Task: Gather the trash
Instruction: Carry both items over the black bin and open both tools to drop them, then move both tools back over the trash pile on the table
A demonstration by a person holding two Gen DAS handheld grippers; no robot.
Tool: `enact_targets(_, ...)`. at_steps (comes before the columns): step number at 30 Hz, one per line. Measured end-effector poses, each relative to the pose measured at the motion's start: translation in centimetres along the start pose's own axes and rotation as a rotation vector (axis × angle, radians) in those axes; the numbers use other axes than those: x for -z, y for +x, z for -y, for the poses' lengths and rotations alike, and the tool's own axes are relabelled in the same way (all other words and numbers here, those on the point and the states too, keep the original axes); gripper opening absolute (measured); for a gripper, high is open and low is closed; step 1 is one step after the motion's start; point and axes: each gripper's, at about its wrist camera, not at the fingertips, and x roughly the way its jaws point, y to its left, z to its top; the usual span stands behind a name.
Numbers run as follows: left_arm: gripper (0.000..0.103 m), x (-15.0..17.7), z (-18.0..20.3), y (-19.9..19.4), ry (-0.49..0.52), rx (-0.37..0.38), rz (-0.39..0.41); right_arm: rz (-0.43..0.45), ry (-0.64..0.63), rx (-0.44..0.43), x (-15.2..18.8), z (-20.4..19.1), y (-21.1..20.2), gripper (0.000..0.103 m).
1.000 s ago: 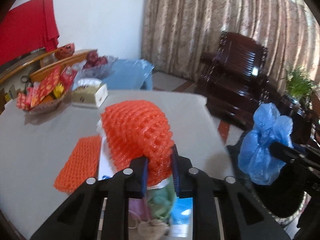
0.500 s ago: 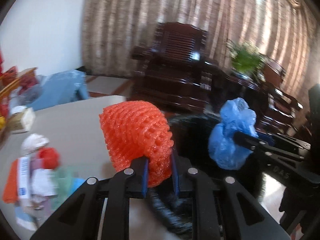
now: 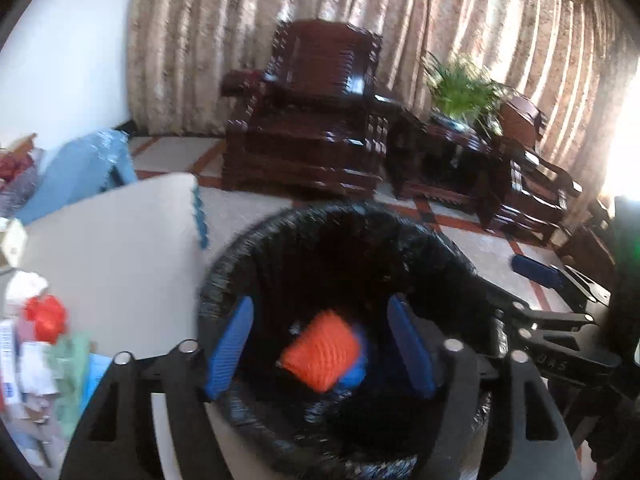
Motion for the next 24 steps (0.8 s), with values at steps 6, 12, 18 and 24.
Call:
enact_targets(6,0.087,-2.1,-2.7,-7.4,-0.020,-0.159,0.116,0.066,0.041,-0.090,-3.0,-1.8,-3.2,0.097)
enact_targets(12,0.091,-3.0,-6.1,-15.0,-0.098,-0.293,0.205,0.136,0.016,-0.195,-6.1,-5.4,-7.0,0.098)
enact_targets(18,0.092,-2.3,-9.0,-20.6,-0.163,-0.409,0.254,0.181,-0.037,-0.286,-7.9,-10.1,-9.7,0.098)
enact_targets(24,0.093,-1.1,-11.6,-24.9,-0.218,-0.513,0.286,0.169,-0.102,-0.370,-8.7,-15.0,-10.5,0.098)
